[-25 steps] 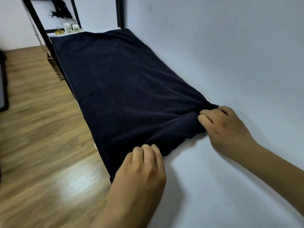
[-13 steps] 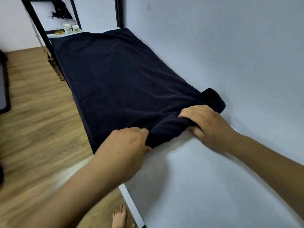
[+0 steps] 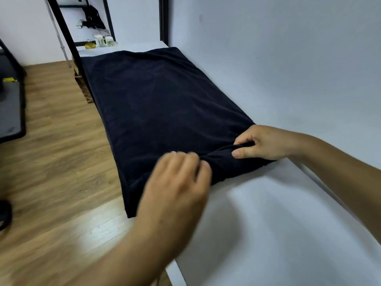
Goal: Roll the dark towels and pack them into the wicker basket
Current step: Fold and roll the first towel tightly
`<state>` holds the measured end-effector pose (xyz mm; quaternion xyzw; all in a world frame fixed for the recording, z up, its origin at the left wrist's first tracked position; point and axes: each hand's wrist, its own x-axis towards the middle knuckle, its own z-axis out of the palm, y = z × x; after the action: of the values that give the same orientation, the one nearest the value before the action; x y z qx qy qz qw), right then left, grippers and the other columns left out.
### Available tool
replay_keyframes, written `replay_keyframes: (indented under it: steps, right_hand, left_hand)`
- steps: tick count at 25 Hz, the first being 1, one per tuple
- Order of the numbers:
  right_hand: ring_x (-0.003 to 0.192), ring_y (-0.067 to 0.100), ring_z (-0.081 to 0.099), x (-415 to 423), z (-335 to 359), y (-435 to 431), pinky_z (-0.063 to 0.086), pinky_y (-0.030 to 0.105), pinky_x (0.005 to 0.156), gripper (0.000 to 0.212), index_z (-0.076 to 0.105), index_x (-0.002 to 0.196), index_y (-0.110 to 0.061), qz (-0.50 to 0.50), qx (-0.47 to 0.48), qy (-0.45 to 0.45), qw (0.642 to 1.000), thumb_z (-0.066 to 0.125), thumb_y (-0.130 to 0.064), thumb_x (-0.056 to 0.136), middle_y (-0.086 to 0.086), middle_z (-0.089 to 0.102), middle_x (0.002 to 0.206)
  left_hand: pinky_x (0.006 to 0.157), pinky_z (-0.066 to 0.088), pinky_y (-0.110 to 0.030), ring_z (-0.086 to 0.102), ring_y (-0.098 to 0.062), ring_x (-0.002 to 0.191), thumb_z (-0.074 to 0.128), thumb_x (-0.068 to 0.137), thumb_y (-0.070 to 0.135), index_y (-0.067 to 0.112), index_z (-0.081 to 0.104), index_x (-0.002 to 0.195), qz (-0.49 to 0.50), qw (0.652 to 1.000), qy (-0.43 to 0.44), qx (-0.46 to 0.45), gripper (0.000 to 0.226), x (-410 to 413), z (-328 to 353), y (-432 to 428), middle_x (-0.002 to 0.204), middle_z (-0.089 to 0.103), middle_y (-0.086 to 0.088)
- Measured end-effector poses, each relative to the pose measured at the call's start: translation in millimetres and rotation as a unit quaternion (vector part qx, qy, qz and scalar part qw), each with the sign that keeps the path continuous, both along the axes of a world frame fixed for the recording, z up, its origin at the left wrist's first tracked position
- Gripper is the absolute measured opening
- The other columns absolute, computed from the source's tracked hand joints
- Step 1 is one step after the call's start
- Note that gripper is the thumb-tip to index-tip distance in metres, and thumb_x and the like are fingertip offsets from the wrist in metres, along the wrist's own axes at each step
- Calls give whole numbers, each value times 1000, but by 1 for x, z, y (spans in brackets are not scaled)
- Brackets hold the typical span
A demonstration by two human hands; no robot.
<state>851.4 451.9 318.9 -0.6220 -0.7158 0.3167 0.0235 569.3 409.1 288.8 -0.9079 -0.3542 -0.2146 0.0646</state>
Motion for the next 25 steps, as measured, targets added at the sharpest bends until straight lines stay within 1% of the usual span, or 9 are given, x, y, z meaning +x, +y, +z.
replay_keyframes:
  steps: [3, 6, 9, 11, 13, 16, 19, 22, 25]
  right_hand:
    - [58, 5, 51, -1, -2, -4, 42, 27, 62, 25, 68, 69, -30, -25, 18, 8, 1000, 69, -48, 87, -11, 59, 61]
    - [58, 9, 51, 12, -6, -15, 44, 30, 62, 41, 63, 68, -20, -127, 134, -65, 981, 60, -56, 87, -3, 57, 59]
    - [71, 22, 58, 25, 3, -29, 48, 36, 62, 43, 63, 78, -19, -152, 381, -248, 878, 41, -50, 98, -1, 60, 70]
    - [82, 22, 60, 13, -3, -51, 49, 35, 68, 27, 70, 92, -14, -114, 499, -152, 846, 55, -36, 96, 1, 66, 84]
    - [107, 20, 61, -7, -33, -73, 50, 35, 91, 33, 70, 115, -12, -24, 455, -108, 884, 62, -35, 92, 4, 67, 114]
    - [140, 15, 40, -12, -63, -84, 29, 37, 120, 54, 49, 144, -16, -17, 342, -116, 932, 59, -35, 95, -1, 47, 148]
    - [134, 19, 44, -14, -60, -71, 26, 34, 119, 56, 47, 144, -14, -15, 359, -165, 918, 59, -38, 94, 0, 49, 144]
    - [129, 21, 48, -15, -62, -55, 32, 36, 113, 57, 51, 139, -14, -9, 371, -202, 906, 53, -49, 94, 0, 53, 137]
    - [115, 23, 55, -11, -59, -38, 37, 37, 99, 52, 56, 127, -15, -1, 371, -218, 903, 45, -55, 95, -1, 58, 125]
  left_hand:
    - [105, 42, -55, 49, -40, 127, 56, 89, 32, 13, 53, 141, -6, 997, 41, -65, 55, 6, -32, -18, 142, 51, -18]
    - [107, 41, -51, 45, -37, 133, 44, 94, 38, 20, 46, 148, -14, 995, 28, -90, 57, -5, -40, -7, 150, 45, -13]
    - [105, 45, -49, 50, -36, 130, 42, 94, 39, 21, 47, 147, -21, 997, 19, -73, 56, -5, -40, -4, 147, 49, -12]
    - [99, 49, -46, 54, -34, 124, 50, 93, 37, 21, 46, 147, -19, 998, 24, -63, 56, -2, -39, 1, 144, 53, -13]
    - [91, 51, -45, 58, -33, 115, 67, 89, 33, 19, 44, 146, -14, 998, 33, -57, 63, -1, -39, 9, 140, 55, -14]
    - [71, 48, -42, 56, -29, 90, 72, 85, 29, 18, 39, 147, -7, 997, 54, -55, 71, 0, -35, 22, 132, 57, -11]
    - [65, 45, -39, 47, -23, 81, 54, 95, 38, 23, 29, 149, -18, 994, 70, -80, 61, 1, -24, 36, 124, 55, -3]
    - [82, 49, -33, 46, -17, 96, 36, 101, 48, 37, 16, 151, 1, 983, 69, -172, 55, 2, -4, 51, 123, 41, 3]
    - [85, 45, -30, 42, -19, 98, 32, 103, 49, 46, 12, 151, 45, 962, 72, -261, 51, 5, 9, 50, 109, 35, 1]
